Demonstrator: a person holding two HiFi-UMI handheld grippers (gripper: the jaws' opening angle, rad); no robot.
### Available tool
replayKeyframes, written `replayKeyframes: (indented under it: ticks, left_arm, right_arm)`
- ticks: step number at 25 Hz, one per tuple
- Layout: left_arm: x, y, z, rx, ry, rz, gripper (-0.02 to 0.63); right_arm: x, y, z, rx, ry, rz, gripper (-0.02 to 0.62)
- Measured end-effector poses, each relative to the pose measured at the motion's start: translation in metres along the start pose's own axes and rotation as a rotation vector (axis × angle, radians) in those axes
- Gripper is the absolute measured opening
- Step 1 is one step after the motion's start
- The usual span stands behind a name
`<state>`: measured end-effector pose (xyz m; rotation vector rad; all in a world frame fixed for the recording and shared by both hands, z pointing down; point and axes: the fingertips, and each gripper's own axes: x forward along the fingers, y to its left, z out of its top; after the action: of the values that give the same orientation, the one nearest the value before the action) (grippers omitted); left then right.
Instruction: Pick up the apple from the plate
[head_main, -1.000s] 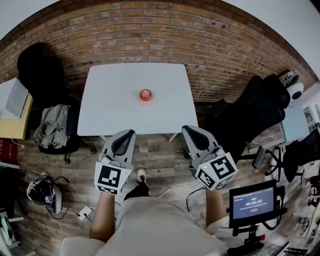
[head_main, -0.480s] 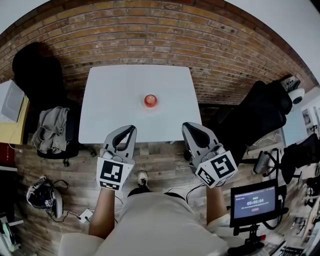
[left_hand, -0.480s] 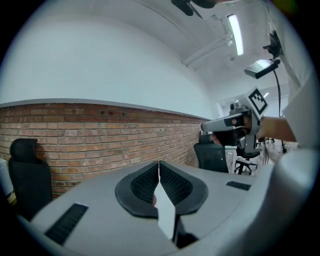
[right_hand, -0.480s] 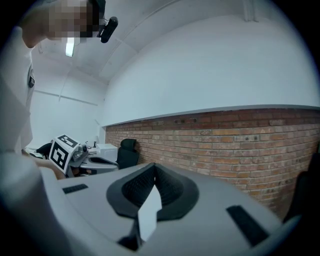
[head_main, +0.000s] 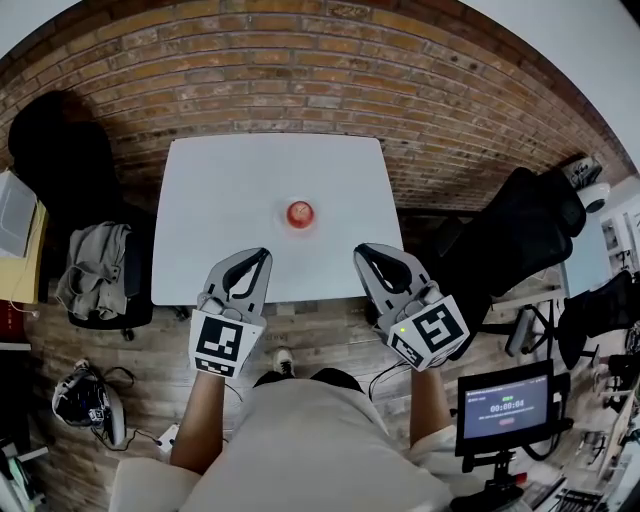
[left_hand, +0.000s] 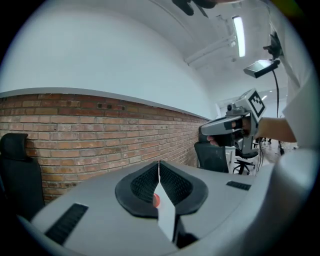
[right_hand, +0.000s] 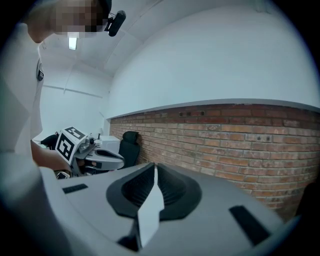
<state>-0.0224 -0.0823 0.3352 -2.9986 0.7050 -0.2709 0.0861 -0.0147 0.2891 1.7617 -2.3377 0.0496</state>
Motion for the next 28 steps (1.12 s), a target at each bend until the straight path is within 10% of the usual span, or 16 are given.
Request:
replayKeyframes:
  ticks: [28]
  left_arm:
    - [0.008, 0.032, -0.018, -0.033, 0.049, 0.069, 0.008]
  right_arm:
    - [0.085, -0.013, -0.043, -0.035, 0.133, 0.137, 0.220]
